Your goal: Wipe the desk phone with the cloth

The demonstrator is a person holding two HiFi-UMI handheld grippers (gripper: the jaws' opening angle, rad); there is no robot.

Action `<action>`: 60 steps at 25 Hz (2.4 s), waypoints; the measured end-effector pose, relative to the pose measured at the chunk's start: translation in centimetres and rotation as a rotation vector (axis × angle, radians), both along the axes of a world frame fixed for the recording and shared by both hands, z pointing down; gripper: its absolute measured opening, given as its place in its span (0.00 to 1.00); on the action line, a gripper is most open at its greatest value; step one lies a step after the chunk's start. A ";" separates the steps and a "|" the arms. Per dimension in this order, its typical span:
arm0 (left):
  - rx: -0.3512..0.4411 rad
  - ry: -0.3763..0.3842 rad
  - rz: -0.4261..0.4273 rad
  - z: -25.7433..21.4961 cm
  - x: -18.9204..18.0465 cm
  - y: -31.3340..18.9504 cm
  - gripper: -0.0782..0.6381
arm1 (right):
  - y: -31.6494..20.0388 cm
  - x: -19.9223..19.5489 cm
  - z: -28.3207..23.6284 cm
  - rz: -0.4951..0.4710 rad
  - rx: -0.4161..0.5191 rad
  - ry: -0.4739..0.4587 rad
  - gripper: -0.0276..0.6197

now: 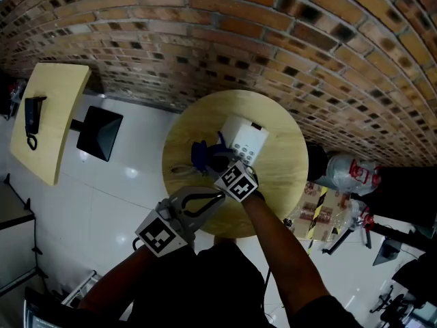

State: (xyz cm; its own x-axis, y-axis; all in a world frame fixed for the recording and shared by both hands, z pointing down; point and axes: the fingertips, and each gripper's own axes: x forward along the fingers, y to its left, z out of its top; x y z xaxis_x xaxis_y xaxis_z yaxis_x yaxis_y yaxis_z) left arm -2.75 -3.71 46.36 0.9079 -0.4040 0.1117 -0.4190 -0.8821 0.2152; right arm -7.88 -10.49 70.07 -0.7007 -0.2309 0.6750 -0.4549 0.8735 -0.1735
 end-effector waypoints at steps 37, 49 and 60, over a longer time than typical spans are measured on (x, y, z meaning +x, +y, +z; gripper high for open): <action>0.028 -0.027 0.167 0.7 7.4 4.4 0.11 | -0.3 32.2 7.0 0.711 -0.154 0.119 0.41; 0.058 0.016 0.151 -4.8 2.7 5.8 0.11 | 3.6 23.3 -16.9 0.655 0.270 -0.246 0.42; 0.123 0.083 0.260 -11.2 -1.0 10.9 0.11 | 18.5 6.8 -31.1 0.500 0.347 -0.465 0.37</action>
State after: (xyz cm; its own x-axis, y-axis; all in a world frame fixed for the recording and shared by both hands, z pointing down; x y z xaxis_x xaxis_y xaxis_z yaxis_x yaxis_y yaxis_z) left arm -3.78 7.21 35.13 0.9868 -0.1621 -0.0028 -0.1606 -0.9792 0.1238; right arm -1.09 8.00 38.97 -0.6513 -0.7403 0.1668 -0.7577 0.6222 -0.1968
